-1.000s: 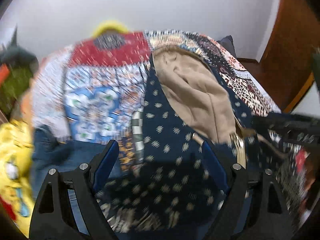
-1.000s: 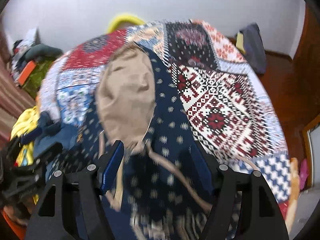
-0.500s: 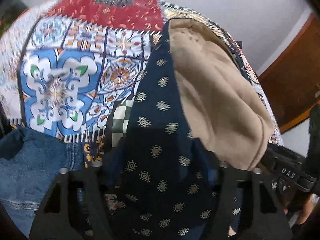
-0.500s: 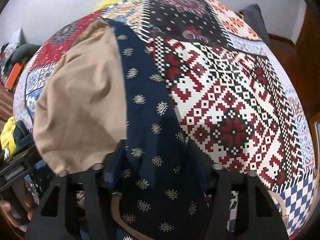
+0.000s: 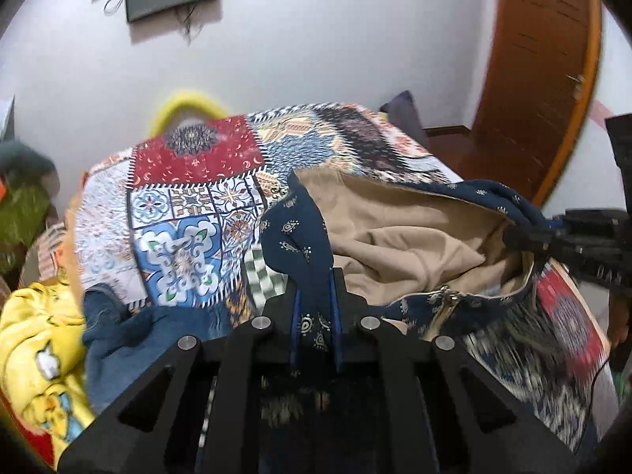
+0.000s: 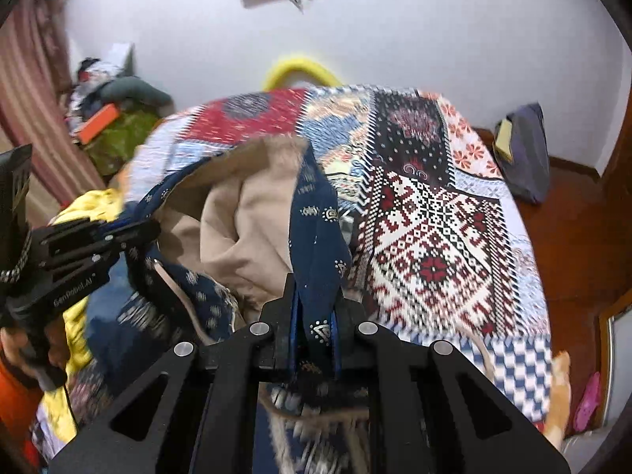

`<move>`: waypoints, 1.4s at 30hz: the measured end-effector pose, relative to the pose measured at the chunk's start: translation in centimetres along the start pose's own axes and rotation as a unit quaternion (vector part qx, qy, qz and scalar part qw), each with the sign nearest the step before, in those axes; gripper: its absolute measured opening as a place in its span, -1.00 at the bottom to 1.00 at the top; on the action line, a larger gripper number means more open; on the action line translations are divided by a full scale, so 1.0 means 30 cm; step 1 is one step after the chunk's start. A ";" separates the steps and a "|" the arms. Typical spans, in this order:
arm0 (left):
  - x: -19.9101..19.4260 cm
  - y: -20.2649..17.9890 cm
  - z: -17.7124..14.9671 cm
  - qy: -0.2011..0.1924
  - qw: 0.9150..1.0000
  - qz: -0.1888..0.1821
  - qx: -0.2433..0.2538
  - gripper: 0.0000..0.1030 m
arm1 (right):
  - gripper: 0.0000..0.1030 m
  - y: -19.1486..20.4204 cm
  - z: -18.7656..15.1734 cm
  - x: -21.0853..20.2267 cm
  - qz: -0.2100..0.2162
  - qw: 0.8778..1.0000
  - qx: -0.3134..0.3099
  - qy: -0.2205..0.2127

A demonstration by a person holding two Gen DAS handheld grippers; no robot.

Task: Fold large clothes
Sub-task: 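Lift the hood with both tools and fold it toward the hem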

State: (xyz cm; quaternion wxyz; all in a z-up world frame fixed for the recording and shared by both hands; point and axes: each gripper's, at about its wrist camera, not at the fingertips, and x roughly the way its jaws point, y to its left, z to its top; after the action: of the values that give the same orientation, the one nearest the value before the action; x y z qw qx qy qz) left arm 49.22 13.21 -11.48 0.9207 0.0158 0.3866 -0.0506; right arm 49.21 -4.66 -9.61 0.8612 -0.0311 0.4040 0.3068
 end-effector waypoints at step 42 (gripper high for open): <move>0.009 0.027 -0.202 0.050 0.998 -0.003 -0.048 0.28 | 0.15 0.064 -0.238 0.003 -0.021 0.999 0.034 0.009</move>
State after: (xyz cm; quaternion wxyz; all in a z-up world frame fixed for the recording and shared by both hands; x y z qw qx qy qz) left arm 45.18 14.41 -15.93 0.8995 -0.0270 0.4346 -0.0343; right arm 43.35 -5.22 -14.10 0.8642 -0.0130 0.4212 0.2748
